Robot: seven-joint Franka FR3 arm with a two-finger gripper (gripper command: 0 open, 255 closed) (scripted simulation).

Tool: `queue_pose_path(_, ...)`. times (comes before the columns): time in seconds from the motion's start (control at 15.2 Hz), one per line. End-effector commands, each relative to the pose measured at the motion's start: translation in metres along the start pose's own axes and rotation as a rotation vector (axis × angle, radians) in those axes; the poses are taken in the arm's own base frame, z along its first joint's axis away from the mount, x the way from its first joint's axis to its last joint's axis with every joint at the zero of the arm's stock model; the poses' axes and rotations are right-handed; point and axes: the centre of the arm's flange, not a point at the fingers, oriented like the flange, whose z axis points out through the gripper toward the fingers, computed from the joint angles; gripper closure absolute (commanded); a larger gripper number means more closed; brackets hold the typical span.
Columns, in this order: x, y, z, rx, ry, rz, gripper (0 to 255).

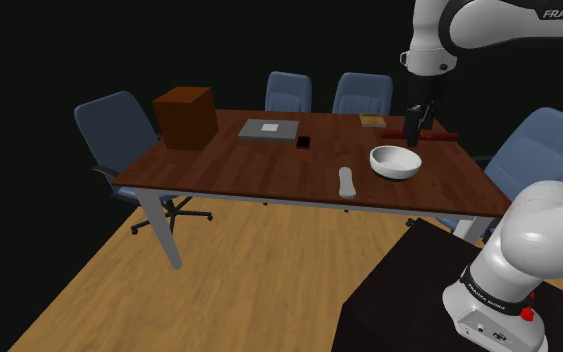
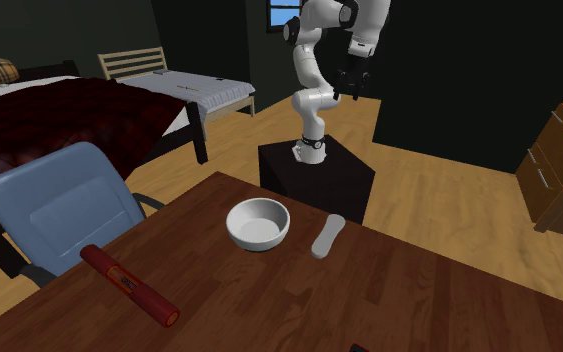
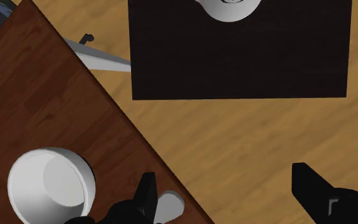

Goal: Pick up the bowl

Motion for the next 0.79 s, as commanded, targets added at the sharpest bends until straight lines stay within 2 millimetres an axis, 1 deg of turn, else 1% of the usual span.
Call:
queue_pose_path(0.0, 0.0, 0.0, 0.0, 0.0, 0.0, 0.0, 0)
queue_pose_path(0.73, 0.061, 0.089, 0.097, -0.002, 0.003, -0.007, 0)
